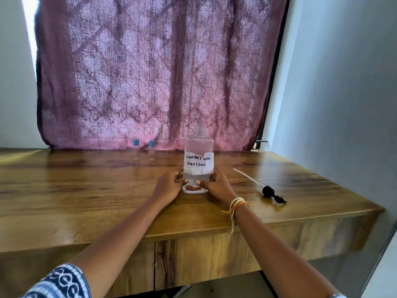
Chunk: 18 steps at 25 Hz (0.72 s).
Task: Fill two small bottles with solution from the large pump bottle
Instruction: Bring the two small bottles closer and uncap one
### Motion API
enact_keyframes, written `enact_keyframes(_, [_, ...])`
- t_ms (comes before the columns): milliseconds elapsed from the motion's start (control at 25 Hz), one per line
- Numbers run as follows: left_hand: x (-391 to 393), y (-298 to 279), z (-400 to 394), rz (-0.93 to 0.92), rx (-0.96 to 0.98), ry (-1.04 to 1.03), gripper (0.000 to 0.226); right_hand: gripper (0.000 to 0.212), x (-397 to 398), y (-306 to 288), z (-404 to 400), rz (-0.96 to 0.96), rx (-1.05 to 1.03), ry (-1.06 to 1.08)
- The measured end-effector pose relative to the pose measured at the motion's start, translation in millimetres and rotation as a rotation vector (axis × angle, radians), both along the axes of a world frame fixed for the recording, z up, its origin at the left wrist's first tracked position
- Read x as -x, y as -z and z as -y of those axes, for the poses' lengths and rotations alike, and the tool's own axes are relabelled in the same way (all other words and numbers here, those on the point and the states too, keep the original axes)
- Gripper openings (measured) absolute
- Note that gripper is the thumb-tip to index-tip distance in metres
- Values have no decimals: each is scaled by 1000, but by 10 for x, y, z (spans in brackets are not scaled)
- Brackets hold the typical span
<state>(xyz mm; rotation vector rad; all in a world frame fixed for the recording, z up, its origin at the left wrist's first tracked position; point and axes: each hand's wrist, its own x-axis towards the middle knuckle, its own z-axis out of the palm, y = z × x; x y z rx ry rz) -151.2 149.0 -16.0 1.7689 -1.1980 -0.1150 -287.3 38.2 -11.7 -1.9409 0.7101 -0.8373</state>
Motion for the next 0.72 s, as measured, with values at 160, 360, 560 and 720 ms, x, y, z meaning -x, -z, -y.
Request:
enact_keyframes(160, [180,-17,238,-9,-1,48,46,59,211,-28,188,-3,24,38])
enact_keyframes(360, [512,-52,625,-22,-5,82,48,51,517,-67,444,15,-3,151])
enact_keyframes(560, [645,-50,852,-7,-13,98,49,50,644,-59,549,24,-67,219])
enact_keyframes(720, [602,-30,799,46,-53,99,49,61,746,-35,430,-44,73,390])
